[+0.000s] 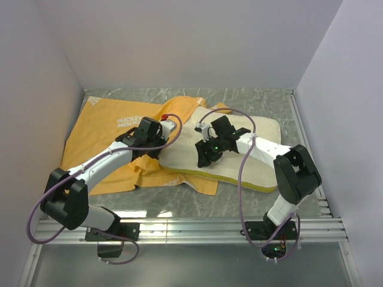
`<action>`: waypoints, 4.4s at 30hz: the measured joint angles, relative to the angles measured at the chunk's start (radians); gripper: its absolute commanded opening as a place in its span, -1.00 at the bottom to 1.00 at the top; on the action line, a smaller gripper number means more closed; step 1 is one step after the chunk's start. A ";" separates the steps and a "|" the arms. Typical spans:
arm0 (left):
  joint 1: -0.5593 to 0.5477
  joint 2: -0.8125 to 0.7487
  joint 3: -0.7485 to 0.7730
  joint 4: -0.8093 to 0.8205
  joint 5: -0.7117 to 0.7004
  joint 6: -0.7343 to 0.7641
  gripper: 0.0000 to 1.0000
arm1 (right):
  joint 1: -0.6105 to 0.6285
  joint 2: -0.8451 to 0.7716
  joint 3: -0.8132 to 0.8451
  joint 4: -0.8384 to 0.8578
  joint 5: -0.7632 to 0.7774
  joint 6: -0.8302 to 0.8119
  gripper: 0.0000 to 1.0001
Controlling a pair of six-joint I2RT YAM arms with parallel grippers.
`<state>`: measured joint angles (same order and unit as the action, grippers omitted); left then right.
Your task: Put the pillow into the pillowcase
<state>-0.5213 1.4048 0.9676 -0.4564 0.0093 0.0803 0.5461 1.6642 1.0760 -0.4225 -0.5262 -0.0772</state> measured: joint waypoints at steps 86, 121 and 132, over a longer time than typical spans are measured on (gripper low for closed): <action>-0.034 1.027 1.167 0.204 0.121 -0.174 -0.99 | -0.319 0.392 0.475 0.016 -0.129 0.021 -1.00; 0.675 0.115 0.532 -0.119 0.373 -0.126 0.49 | -0.080 -0.113 0.284 -0.175 0.068 -0.146 0.01; 0.771 0.393 0.251 -0.226 0.198 -0.092 -0.24 | -0.063 -0.013 0.124 -0.302 0.126 -0.205 0.01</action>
<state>0.2501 1.7973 1.2182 -0.6827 0.2070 -0.0113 0.4831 1.6516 1.1999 -0.7246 -0.4000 -0.2825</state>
